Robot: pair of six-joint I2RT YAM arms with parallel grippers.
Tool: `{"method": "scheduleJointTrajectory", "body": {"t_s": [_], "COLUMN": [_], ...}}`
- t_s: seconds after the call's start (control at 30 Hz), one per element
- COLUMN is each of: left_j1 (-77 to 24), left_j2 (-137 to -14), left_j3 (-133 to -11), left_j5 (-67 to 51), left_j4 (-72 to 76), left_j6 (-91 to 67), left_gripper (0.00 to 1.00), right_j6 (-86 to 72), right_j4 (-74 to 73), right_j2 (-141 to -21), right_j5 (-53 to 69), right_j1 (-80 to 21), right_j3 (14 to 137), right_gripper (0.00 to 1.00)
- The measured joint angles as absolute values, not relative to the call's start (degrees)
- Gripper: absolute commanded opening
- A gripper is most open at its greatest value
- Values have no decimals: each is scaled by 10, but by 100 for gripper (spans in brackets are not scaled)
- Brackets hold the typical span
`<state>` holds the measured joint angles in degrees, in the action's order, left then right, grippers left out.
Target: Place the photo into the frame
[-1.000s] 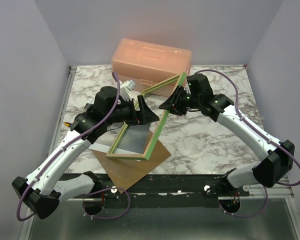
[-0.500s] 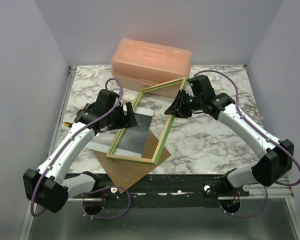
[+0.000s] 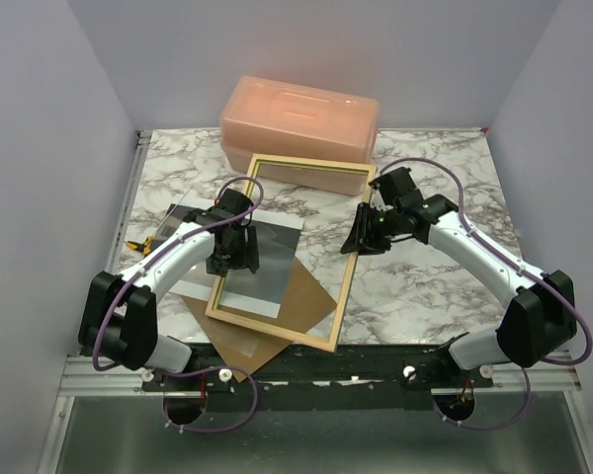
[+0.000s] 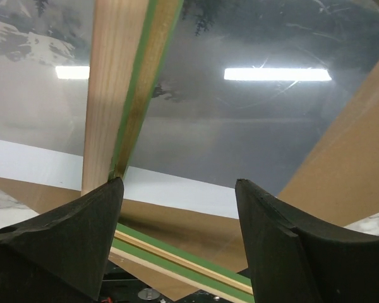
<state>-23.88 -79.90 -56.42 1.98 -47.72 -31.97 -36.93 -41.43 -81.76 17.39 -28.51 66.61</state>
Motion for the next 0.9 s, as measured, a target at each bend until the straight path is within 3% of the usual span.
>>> {"method": "scheduleJointTrajectory", "body": {"t_s": [0.4, 0.67, 0.9], "left_j1": [-227, -204, -182], "left_j2": [-821, -713, -727], "left_j3": [-563, -509, -502], "left_j5": [25, 38, 36], "left_j4": [-463, -436, -400], "left_j6": [-319, -265, -250], "left_gripper": [73, 79, 70], "right_j6": [-375, -374, -368], "right_j4": [-423, -453, -465], "right_j2": [-813, -798, -790], "right_j5": [164, 133, 126], "right_j1": [-276, -250, -250], "right_j3": [628, 589, 588], "right_gripper": [14, 13, 13]}}
